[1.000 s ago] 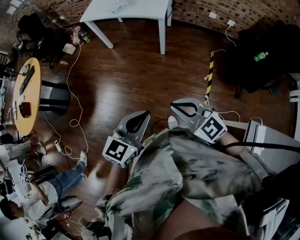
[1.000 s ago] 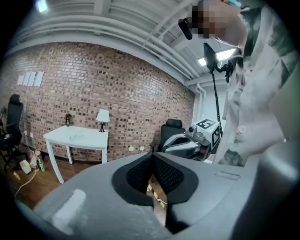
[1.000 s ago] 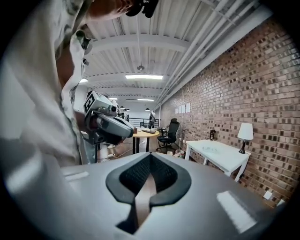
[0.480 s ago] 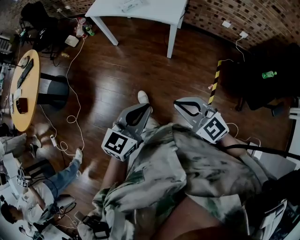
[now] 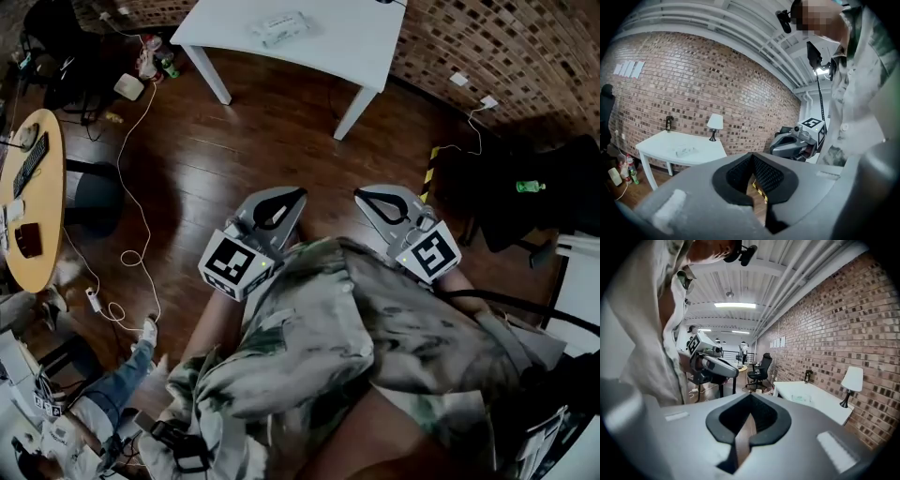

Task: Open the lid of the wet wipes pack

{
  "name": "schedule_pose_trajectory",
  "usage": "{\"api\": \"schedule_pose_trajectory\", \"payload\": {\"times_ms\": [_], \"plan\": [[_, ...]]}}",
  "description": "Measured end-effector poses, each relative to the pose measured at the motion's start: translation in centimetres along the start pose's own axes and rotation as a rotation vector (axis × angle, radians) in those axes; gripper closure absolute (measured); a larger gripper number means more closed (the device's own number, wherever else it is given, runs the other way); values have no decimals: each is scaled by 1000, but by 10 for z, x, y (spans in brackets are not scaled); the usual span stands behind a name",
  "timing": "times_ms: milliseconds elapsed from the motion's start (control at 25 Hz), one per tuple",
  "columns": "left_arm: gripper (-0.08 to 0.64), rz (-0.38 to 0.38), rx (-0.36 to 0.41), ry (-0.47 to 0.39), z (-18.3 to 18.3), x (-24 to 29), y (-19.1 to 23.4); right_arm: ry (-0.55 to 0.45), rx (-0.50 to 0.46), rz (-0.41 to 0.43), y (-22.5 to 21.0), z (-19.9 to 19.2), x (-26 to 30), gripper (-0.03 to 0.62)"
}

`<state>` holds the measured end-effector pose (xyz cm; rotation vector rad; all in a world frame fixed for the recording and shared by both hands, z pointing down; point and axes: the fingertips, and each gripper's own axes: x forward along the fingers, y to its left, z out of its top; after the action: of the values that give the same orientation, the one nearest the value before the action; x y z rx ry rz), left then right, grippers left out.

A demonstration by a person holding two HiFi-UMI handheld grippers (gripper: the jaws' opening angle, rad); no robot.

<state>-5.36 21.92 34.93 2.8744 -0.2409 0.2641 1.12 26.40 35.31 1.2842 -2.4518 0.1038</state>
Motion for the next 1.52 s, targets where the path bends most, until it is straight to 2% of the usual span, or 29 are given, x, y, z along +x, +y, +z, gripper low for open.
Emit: {"api": "schedule_pose_trajectory", "payload": {"times_ms": [280,520,760,1000,1160,1360,1520], "plan": [[558,9,7,3,15,-14,101,-7,-20,17,-39,32,93,586],[558,38,-11,8,17,-11,150,6,-33,57,-68,42,141,586],[558,92,-31,15,23,9,210,10,-51,92,-128,44,189,586],[558,182,-58,40,36,55,293,49,-105,155,-213,33,245,586],[558,208,-87,74,39,100,337,78,-164,213,-269,19,278,585],[560,233,-129,133,30,155,387,107,-210,271,-329,-8,316,584],[560,257,-159,181,11,191,424,135,-260,326,-358,-30,345,584]]}}
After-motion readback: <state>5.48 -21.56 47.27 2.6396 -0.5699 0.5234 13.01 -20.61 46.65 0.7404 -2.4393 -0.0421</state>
